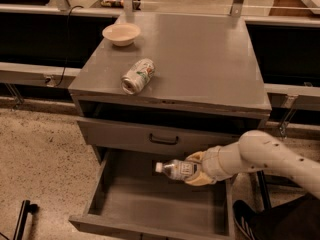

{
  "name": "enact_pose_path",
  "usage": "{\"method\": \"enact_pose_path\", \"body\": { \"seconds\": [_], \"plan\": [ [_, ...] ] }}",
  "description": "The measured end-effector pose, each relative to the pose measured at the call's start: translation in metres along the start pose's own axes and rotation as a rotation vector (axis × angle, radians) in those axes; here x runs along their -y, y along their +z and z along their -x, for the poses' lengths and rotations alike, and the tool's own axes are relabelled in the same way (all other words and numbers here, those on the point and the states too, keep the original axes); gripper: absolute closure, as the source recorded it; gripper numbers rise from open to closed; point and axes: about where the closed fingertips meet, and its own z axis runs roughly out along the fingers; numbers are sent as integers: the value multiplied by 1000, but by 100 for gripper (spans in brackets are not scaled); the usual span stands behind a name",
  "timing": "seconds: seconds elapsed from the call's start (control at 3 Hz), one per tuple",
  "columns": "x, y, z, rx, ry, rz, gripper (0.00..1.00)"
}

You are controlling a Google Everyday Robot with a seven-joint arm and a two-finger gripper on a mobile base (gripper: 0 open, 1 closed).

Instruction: Pick blue plastic bottle from middle drawer and place on counter

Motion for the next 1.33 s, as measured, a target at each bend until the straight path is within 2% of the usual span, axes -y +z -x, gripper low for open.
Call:
{"method": "enact_pose_path", "body": {
  "seconds": [0.33,0.67,1.0,1.33],
  "plan": [
    [2,-62,24,-39,-153,46,100],
    [2,-105,46,-109,-261,135,100],
    [12,-157,56,-166,-227,185,100],
    [15,-209,67,-209,-177,192,100]
  ]
}}
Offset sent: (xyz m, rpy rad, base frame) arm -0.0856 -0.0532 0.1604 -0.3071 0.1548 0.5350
